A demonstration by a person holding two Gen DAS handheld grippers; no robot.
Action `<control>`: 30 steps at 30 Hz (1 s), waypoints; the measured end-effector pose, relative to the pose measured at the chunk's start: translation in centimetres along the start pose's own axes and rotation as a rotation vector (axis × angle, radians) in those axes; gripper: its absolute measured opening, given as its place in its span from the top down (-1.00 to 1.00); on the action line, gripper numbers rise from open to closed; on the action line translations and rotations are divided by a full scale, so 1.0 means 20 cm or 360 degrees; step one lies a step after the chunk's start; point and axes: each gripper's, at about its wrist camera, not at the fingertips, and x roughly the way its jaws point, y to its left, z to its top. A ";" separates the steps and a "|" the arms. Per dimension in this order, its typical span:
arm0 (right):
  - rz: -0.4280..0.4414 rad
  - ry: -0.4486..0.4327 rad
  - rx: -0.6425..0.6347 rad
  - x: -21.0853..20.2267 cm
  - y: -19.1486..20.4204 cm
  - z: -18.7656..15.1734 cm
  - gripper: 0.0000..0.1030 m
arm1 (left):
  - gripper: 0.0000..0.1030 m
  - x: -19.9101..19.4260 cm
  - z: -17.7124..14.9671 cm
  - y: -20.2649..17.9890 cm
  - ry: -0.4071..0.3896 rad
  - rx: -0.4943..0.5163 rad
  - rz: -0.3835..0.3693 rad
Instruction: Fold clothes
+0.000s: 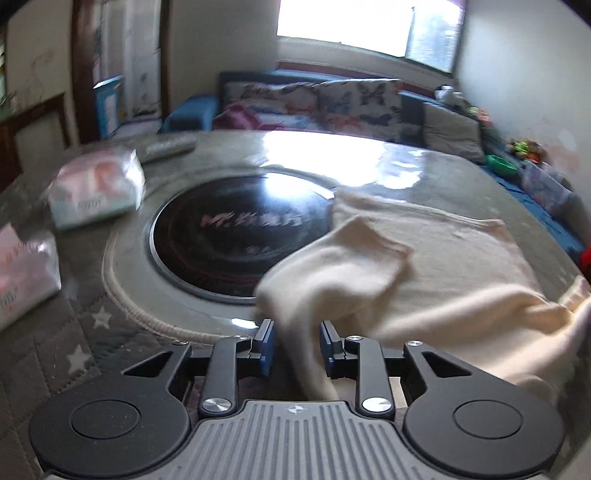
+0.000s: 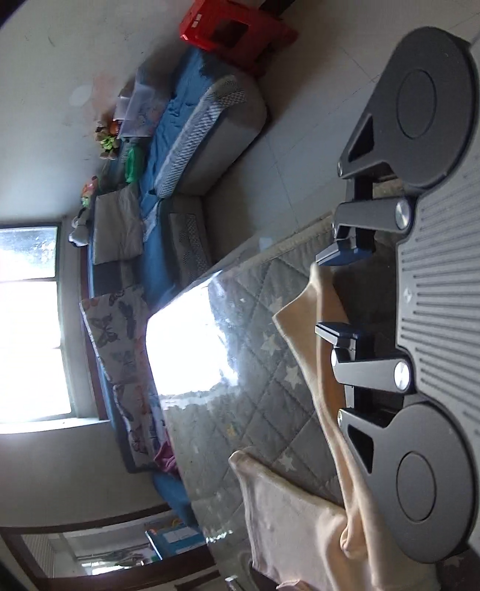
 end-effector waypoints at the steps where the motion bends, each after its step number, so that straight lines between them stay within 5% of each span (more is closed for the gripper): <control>1: 0.0026 -0.0006 -0.0015 -0.02 0.01 0.00 0.34 | 0.43 -0.03 -0.01 -0.04 -0.0019 0.0044 -0.0067; 4: 0.0192 0.0009 -0.0146 -0.10 0.11 -0.01 0.26 | 0.41 -0.09 -0.07 -0.16 -0.0015 0.0172 -0.0269; 7: 0.0403 0.0048 -0.0378 -0.15 0.33 -0.04 0.23 | 0.05 -0.10 -0.14 -0.29 0.0010 0.0294 -0.0415; 13: 0.0736 0.0089 -0.0699 -0.21 0.67 -0.13 0.15 | -0.04 -0.03 -0.22 -0.45 0.0052 0.0483 -0.0485; 15: 0.0827 0.0102 -0.0827 -0.22 0.80 -0.17 0.14 | 0.05 -0.02 -0.24 -0.46 0.0047 0.0530 -0.0485; 17: 0.0874 0.0094 -0.0912 -0.22 0.89 -0.18 0.13 | 0.65 -0.01 -0.26 -0.47 0.0048 0.0557 -0.0493; 19: 0.0920 0.0083 -0.0939 -0.20 0.96 -0.18 0.05 | 0.78 0.00 -0.26 -0.47 0.0064 0.0549 -0.0512; 30: 0.1043 0.0372 -0.0992 -0.16 0.97 -0.27 0.04 | 0.80 -0.08 -0.25 -0.35 0.0102 0.0527 -0.0662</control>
